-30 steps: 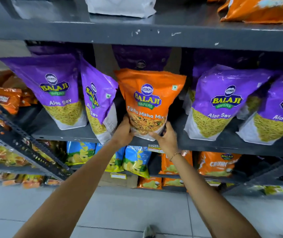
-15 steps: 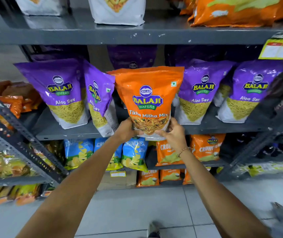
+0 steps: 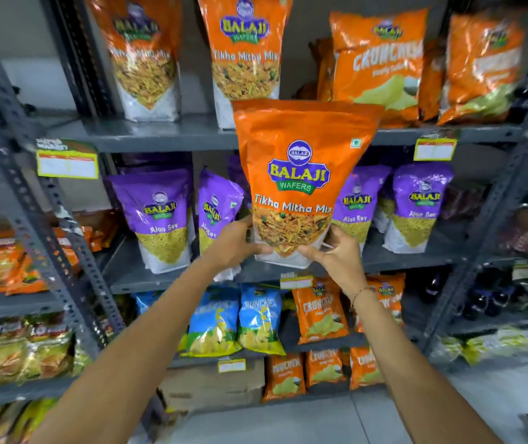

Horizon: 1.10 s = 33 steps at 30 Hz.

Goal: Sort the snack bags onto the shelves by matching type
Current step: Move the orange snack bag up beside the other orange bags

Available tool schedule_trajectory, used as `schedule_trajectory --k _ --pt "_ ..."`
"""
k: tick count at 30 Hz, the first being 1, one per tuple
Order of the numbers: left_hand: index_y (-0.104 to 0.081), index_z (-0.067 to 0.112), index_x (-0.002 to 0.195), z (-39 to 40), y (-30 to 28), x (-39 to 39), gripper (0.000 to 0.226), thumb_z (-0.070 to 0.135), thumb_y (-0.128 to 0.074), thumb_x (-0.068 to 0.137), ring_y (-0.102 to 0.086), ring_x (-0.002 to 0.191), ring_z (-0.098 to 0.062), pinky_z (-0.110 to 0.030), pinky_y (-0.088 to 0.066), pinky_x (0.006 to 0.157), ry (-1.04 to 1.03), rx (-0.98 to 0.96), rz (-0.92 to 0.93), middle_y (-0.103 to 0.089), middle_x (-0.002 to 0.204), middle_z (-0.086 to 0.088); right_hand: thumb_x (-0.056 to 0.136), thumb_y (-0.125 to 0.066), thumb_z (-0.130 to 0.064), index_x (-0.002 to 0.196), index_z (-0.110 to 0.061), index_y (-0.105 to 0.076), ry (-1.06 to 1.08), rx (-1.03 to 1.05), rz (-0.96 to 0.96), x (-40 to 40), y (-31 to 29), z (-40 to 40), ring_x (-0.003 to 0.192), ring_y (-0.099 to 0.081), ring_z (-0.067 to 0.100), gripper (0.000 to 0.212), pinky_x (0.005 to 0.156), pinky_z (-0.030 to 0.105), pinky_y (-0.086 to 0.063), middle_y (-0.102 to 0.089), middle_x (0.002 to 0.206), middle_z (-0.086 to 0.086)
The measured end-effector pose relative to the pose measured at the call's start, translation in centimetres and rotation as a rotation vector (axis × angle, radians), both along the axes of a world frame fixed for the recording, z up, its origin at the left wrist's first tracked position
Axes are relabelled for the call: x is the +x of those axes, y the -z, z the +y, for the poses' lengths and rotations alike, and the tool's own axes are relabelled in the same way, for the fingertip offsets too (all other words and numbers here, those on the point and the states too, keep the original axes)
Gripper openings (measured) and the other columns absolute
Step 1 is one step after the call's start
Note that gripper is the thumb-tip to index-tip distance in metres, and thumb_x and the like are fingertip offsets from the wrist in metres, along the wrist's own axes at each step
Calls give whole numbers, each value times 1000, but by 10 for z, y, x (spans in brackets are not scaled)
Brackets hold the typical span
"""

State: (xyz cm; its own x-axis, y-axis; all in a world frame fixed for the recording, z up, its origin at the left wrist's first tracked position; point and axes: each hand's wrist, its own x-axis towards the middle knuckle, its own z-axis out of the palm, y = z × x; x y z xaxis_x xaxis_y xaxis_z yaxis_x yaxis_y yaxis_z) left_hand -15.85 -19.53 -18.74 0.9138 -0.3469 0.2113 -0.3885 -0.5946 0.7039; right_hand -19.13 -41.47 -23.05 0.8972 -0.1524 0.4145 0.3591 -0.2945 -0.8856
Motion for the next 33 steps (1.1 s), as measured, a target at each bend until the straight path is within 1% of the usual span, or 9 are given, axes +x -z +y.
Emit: schedule_trajectory --k 4,8,11,16,19,21,26,30,33 --pt "-57 13 118 36 -60 -24 51 28 -76 73 -61 97 -16 -19 -47 79 -39 11 -134 -67 105 1 64 -86 -20 96 -25 -66 -85 19 -93 -5 -60 26 85 -70 1 38 73 19 -56 -73 93 -10" --pt "-59 19 118 78 -119 -31 60 47 -72 67 -63 102 -14 -33 -49 88 -79 31 -267 -69 112 4 61 -87 -22 90 -23 -70 -206 -9 -163 10 -132 57 83 -71 4 33 69 18 -55 -75 85 -14" --pt "-59 17 117 105 -157 -25 49 39 -72 74 -59 95 -8 -29 -44 80 -140 63 -338 -65 108 8 55 -89 -31 85 -23 -71 -247 -27 -202 32 -174 87 83 -72 8 36 72 29 -57 -77 84 -10" --pt "-60 18 111 151 -190 6 43 35 -74 74 -64 93 -12 -38 -50 94 -213 -43 -285 -71 106 3 59 -88 -32 94 -18 -71 -312 -47 -223 76 -215 136 87 -70 16 42 77 32 -58 -76 91 -4" --pt "-57 18 117 170 -200 29 41 28 -71 79 -60 93 -7 -26 -47 86 -240 -68 -254 -67 104 9 45 -87 -56 91 -1 -66 -315 -35 -215 109 -224 166 84 -66 35 75 75 45 -57 -72 90 20" --pt "-55 18 120 182 -202 50 42 23 -70 80 -59 101 -10 -32 -47 96 -254 -76 -243 -65 112 6 33 -84 -67 88 4 -62 -313 -11 -202 136 -224 184 79 -64 39 92 69 48 -54 -68 92 28" --pt "-54 16 121 212 -206 97 43 22 -69 81 -58 116 -21 -43 -42 106 -329 -56 -205 -63 125 -2 55 -90 -28 86 -13 -70 -349 59 -136 187 -221 221 84 -69 20 41 73 38 -57 -75 86 1" --pt "-56 12 123 226 -203 121 44 18 -69 81 -59 115 -21 -42 -43 106 -357 -69 -173 -65 124 -5 60 -89 -17 77 -19 -68 -388 58 -117 212 -220 240 78 -69 6 27 62 22 -54 -71 76 -8" --pt "-56 12 122 237 -195 135 43 17 -69 81 -59 117 -22 -41 -44 105 -363 -101 -141 -65 124 -4 61 -88 -17 90 -13 -69 -406 57 -94 223 -217 250 84 -68 16 35 63 24 -54 -72 87 0"
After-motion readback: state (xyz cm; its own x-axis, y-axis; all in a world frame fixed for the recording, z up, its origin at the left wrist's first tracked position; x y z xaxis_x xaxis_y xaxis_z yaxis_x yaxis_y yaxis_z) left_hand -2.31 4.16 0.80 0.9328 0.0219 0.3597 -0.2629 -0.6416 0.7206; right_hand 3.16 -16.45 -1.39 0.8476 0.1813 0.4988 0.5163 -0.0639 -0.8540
